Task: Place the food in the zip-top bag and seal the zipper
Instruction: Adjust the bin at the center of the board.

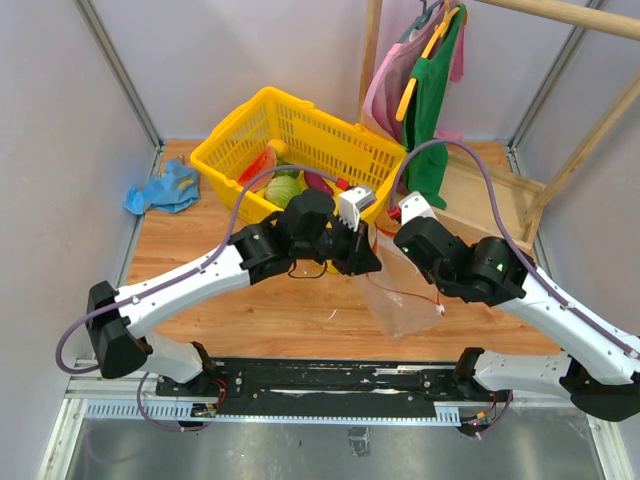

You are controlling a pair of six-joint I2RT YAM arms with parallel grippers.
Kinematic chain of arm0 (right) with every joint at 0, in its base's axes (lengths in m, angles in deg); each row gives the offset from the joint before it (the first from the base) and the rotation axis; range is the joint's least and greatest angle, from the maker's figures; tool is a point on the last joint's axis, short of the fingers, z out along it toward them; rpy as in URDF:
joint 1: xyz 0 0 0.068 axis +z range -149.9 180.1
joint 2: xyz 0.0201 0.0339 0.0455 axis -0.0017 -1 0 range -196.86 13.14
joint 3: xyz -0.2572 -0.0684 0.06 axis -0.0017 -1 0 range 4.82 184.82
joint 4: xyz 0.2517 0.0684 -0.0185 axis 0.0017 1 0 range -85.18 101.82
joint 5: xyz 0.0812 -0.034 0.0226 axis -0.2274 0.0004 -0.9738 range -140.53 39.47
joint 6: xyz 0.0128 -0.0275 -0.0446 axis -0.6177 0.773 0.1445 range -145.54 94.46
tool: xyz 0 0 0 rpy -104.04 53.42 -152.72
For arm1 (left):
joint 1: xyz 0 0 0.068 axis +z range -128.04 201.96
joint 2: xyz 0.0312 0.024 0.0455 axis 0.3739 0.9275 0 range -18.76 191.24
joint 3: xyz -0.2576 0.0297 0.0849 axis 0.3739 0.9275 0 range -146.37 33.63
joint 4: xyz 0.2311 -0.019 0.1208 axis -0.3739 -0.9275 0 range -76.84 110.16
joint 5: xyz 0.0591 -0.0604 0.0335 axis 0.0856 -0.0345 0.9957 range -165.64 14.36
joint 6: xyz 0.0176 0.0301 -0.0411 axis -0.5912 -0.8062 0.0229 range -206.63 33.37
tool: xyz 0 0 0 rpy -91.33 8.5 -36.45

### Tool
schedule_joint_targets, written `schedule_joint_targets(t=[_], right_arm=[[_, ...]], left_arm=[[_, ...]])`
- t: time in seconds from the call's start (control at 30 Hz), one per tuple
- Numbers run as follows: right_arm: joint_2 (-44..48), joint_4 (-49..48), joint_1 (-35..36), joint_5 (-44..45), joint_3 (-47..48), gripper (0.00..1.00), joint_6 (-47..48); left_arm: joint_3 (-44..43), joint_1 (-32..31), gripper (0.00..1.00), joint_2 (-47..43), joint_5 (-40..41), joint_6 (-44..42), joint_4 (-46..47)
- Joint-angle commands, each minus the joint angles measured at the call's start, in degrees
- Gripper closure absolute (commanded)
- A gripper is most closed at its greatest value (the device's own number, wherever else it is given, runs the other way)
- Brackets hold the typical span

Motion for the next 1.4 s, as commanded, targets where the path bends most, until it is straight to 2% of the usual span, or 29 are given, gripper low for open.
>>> schedule_joint_targets(t=[0.0,0.07,0.2,0.4,0.67,0.87,1.0,1.13,1.37], right_arm=[[-0.4,3.9,-0.8,3.9,1.4,0.99,-6.5],[-0.7,0.7,-0.8,2.0,0.1,0.99,-6.7],[-0.5,-10.5,-0.8,-3.8,-3.9,0.99,-5.3],[0.7,-25.7,-0.9,-12.8,-11.0,0.99,-0.8],[-0.2,-34.6,-1.4,-17.2,-13.6,0.99,4.4],[-4.0,-36.9,-1.8,-16.6,-11.5,0.99,4.1],[-6.5,-32.8,-1.7,-11.6,-8.8,0.99,2.0],[-6.9,-28.4,-1.7,-5.5,-6.2,0.99,1.7],[-3.5,-28.4,-1.7,-5.2,-6.8,0.99,1.1]], left_arm=[[-3.5,0.4,1.00,4.0,0.0,-2.7,2.7],[-4.2,1.2,1.00,4.7,5.9,-2.3,-1.1],[-1.9,4.5,1.00,3.1,11.1,-0.5,-3.8],[2.7,8.5,1.00,-0.4,13.7,1.2,-4.8],[4.3,15.4,1.00,-2.6,16.7,0.7,-8.9],[2.8,17.8,1.00,-3.0,18.0,-2.3,-11.8],[1.6,17.8,1.00,-3.2,10.8,-2.8,-10.6],[1.2,15.3,1.00,-3.8,7.6,0.1,-8.0],[2.3,12.4,1.00,-2.6,5.8,9.1,-2.0]])
